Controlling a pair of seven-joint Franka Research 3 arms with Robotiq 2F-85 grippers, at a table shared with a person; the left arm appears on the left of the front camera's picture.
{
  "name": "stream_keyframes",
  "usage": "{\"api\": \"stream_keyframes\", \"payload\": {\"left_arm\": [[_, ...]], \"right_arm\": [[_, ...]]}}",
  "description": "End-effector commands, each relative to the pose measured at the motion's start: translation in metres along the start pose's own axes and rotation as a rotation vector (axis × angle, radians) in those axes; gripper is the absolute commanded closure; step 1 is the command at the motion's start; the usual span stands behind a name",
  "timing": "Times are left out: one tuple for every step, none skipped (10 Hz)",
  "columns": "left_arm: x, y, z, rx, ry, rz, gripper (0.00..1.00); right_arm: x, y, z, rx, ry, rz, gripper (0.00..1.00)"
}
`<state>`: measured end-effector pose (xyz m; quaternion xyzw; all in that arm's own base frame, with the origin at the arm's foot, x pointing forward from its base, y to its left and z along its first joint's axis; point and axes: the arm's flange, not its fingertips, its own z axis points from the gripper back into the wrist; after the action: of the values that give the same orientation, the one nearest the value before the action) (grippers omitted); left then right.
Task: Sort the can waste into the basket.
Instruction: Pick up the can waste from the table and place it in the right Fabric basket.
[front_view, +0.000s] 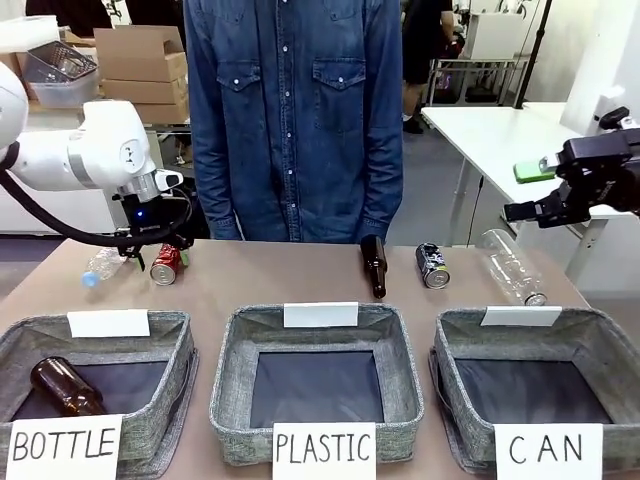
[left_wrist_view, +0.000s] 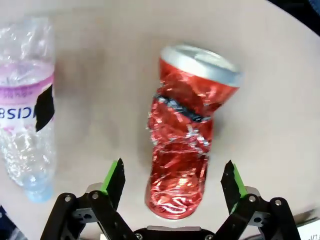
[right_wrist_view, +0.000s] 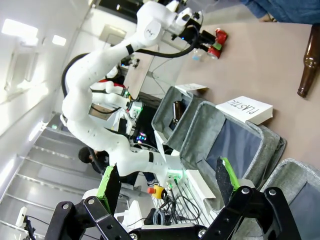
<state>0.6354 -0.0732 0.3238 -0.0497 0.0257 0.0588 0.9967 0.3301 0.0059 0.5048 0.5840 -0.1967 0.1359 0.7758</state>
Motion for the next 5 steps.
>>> {"api": "stream_keyframes", "payload": {"left_arm": [[-0.0012,-0.0073,0.0051,-0.028,-0.071,-0.039,0.00],[-0.0021,-0.0086,0.0076,-0.022,-0.106,-0.049,0.53],[-0.0024,-0.0077,0.0064,-0.011,-0.099,-0.050,0.60],[-0.0026,-0.0077,0.0048,-0.004,-0.091,-0.044,1.00],[0.0005,-0.0061,0.0007,0.007,-0.079,-0.021,1.00]], "right_arm": [[0.0032,-0.0007,-0.0017,0.021,-0.017,0.028,0.00],[0.0032,-0.0007,-0.0017,0.021,-0.017,0.028,0.00],[0.0032,-0.0007,-0.0017,0.021,-0.017,0.028,0.00],[0.0032,-0.0007,-0.0017,0.021,-0.017,0.028,0.00],[0.0032,-0.0007,-0.0017,0.021,-0.017,0.028,0.00]]}}
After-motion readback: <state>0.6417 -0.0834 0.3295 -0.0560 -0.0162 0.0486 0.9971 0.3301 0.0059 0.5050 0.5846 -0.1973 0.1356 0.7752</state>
